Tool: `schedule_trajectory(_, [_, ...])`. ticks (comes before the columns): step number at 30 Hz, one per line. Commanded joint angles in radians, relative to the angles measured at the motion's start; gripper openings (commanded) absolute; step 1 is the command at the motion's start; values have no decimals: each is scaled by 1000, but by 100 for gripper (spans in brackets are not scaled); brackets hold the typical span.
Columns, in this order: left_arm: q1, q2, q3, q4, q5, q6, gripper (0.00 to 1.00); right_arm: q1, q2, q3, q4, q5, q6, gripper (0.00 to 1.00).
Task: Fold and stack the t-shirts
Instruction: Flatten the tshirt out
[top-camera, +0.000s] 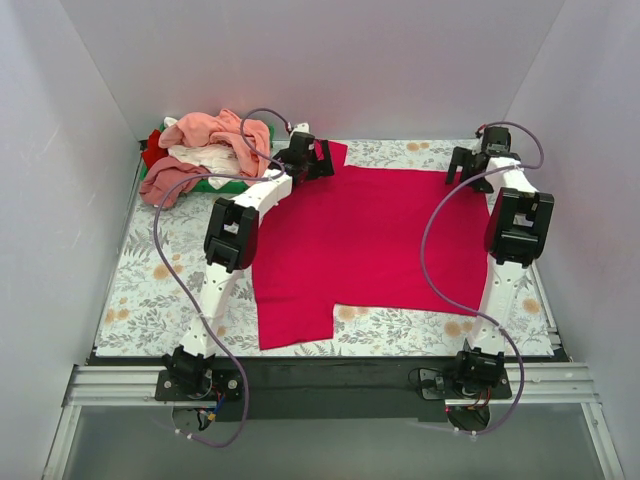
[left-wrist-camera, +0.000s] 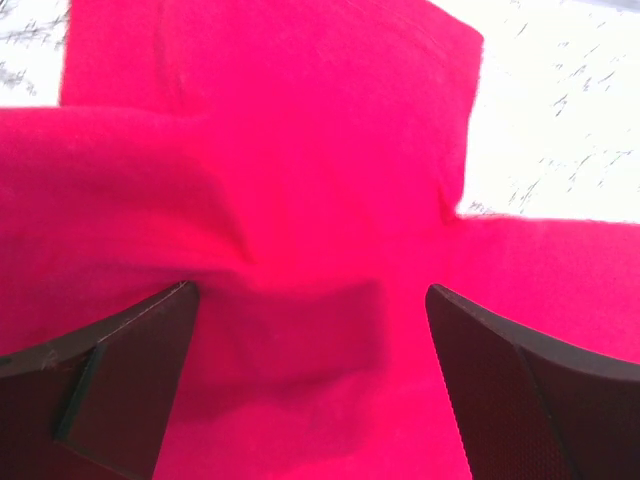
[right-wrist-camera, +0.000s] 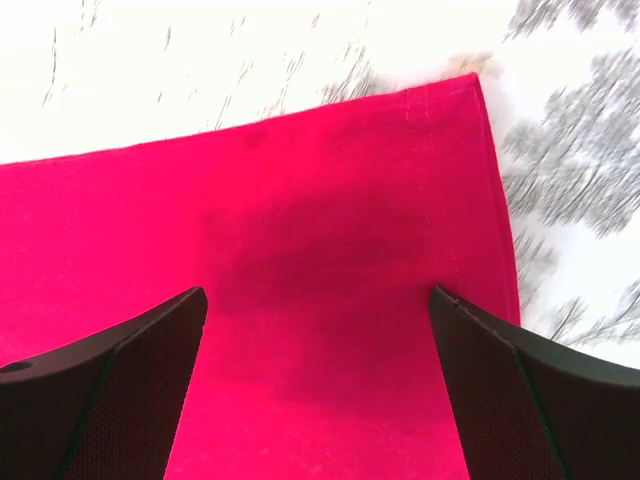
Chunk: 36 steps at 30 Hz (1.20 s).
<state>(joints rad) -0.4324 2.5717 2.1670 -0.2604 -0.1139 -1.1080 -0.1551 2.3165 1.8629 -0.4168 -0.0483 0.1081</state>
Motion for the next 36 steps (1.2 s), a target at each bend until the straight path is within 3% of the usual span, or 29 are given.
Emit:
schedule_trajectory(1, [9,86,46,-76,75,-36,98,-24,136,108,-80,-4,2,98])
schedule_trajectory(11, [49,125,137,27,141,-104,98,-54,253,327,-76,-102,7,98])
schedule_trajectory(14, [47,94,183,36,154,-104,98,-52,184,341,-79,-111,1,98])
schedule_trajectory(18, [46,-4,179,55,172,-133,98,-41,-21,282,-76,-71,12,98])
schedule_trajectory(21, [31,-151,81,17,156,-151,98,-37,-142,181,-68,-41,37,98])
schedule_trajectory(24, [9,-359,-144,-10,138,-190,98,-35,-370,-26,-40,-22,103,98])
schedule_trajectory(26, [-29,-534,-367,-10,142,-204,98,-35,-477,-250,9,-27,152,98])
schedule_trajectory(28, [-75,-657,-522,-11,64,-201,98,-34,-639,-408,111,-30,180,98])
schedule_trajectory(29, [-136,-762,-659,-13,21,-197,98,-34,-693,-562,136,-25,220,98])
schedule_trajectory(32, [-260,-915,-866,-33,-94,-222,98,-32,-876,-808,220,-33,277,98])
schedule_trajectory(36, [-391,-1135,-1186,-115,-115,-369,98,-34,-1057,-1018,253,-36,285,98])
